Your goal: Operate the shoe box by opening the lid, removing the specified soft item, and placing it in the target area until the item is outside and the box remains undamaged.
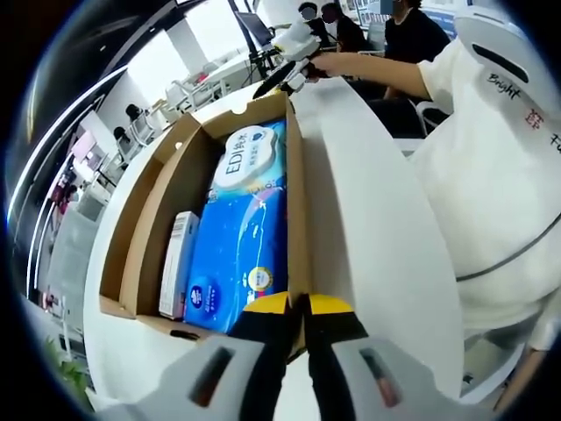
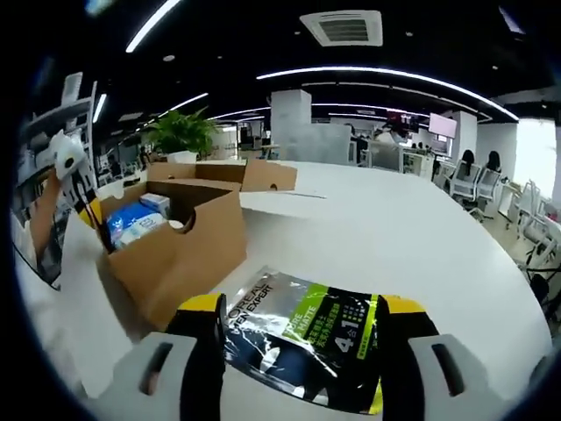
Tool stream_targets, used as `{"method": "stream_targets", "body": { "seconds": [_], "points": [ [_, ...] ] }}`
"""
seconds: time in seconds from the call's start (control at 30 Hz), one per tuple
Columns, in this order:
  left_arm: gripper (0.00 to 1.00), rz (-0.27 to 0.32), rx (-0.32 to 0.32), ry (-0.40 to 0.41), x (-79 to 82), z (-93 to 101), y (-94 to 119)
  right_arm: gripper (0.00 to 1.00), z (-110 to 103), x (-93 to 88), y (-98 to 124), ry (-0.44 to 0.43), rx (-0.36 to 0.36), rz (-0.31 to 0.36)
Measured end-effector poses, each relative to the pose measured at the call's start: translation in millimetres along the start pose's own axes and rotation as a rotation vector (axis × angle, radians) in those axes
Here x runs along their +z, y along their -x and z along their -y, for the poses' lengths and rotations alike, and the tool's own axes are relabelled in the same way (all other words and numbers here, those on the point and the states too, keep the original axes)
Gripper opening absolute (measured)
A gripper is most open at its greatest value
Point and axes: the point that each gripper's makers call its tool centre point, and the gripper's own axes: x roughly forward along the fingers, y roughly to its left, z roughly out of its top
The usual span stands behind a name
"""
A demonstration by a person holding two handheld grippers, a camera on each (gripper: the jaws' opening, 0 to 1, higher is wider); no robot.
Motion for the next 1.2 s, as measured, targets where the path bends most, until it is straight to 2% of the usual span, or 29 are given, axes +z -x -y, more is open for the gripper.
{"method": "stream_targets", "body": {
  "seconds": [0.07,0.2,0.3,0.4,0.5,0.57,0.6,0.7,0.93,1.07,1.13,1.2],
  "points": [
    [0.05,-0.003,0.002,0.000,-0.1,-0.1,-0.1,0.70,-2.3,4.5,3.4,-0.025,0.027,0.000],
    [0.05,-0.004,0.000,0.001,-0.2,0.0,-0.1,0.65,-5.4,21.9,7.5,-0.008,0.028,0.055],
    [0.05,-0.006,0.002,-0.007,-0.2,-0.1,-0.1,0.67,-8.8,33.9,8.7,0.043,0.037,0.078],
    [0.05,-0.004,0.001,-0.006,-0.2,0.0,0.0,0.58,-12.7,46.2,12.5,0.063,0.053,0.097],
    [0.05,0.000,-0.003,-0.006,0.0,0.2,0.0,0.55,-14.8,56.8,15.2,0.082,0.061,0.095],
    [0.05,0.000,-0.003,-0.006,0.0,0.2,0.0,0.41,-15.0,64.7,19.8,0.089,0.063,0.090],
    [0.05,0.000,-0.003,-0.005,0.1,0.2,0.0,0.38,-15.3,66.0,20.8,0.091,0.067,0.089],
    [0.05,0.000,-0.006,-0.004,0.3,0.3,0.0,0.52,-25.8,78.6,23.4,0.063,0.135,0.108],
    [0.04,0.001,-0.022,0.006,0.4,1.2,-0.2,0.48,-36.0,84.3,20.8,0.140,0.179,0.067],
    [0.04,0.002,-0.023,0.007,0.3,1.2,-0.2,0.48,-50.8,91.4,22.7,0.155,0.288,0.076],
    [0.04,0.002,-0.023,0.009,0.3,1.1,-0.2,0.50,-48.7,92.9,22.4,0.151,0.273,0.069],
    [0.04,0.003,-0.024,0.016,0.1,1.1,-0.2,0.50,-55.8,95.2,26.1,0.195,0.308,0.077]
  ]
}}
